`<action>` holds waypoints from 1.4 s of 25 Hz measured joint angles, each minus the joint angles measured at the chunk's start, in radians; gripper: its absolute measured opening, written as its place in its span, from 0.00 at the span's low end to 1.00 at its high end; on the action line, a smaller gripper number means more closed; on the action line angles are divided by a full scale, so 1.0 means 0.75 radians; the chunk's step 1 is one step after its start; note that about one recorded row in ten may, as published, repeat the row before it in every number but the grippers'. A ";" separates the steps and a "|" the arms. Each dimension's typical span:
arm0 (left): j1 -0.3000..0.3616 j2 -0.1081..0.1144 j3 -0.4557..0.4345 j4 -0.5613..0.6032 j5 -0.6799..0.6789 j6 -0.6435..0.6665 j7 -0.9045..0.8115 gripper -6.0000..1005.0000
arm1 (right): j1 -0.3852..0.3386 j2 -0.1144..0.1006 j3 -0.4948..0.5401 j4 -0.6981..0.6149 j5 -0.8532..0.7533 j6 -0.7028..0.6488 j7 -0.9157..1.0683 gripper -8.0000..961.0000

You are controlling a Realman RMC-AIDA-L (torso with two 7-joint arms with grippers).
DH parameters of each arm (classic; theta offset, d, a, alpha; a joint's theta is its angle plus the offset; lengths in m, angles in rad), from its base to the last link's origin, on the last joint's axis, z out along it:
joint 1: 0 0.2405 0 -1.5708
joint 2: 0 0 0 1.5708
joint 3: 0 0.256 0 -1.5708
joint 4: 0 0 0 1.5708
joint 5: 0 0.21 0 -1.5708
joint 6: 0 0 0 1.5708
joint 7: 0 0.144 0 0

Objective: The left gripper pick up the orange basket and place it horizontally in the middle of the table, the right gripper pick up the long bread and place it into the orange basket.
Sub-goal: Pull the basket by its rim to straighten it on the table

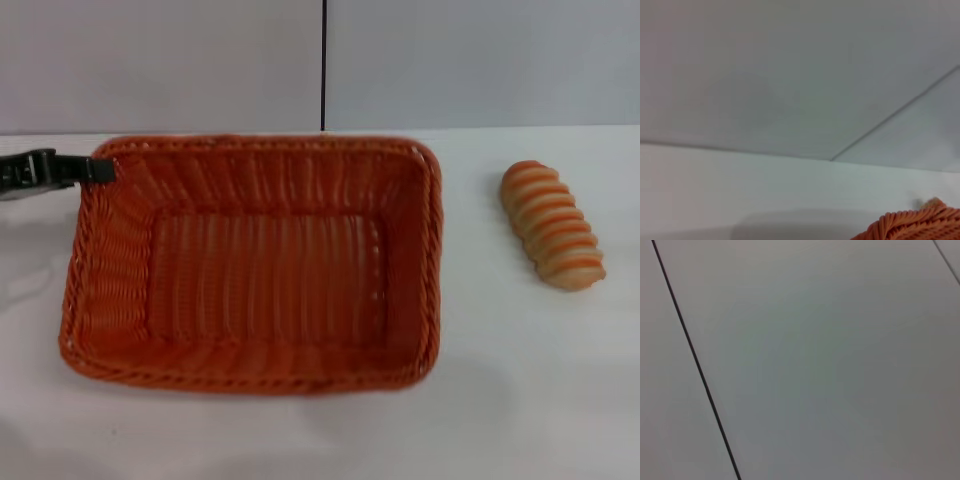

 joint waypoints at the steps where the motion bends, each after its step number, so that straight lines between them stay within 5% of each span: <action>1: 0.008 -0.005 -0.005 0.000 -0.005 0.015 -0.005 0.20 | 0.007 -0.001 -0.003 0.000 0.000 0.008 -0.001 0.64; 12: 0.053 -0.050 -0.015 -0.009 -0.019 0.010 0.000 0.19 | 0.015 -0.001 -0.003 0.000 0.000 0.033 -0.002 0.64; 26: 0.044 -0.032 -0.013 -0.074 -0.017 -0.020 0.022 0.22 | 0.026 -0.001 -0.027 0.000 0.001 0.048 -0.003 0.64; 35: 0.044 0.007 -0.092 -0.085 -0.076 -0.020 0.143 0.55 | 0.030 -0.004 -0.194 -0.061 0.000 0.039 0.132 0.64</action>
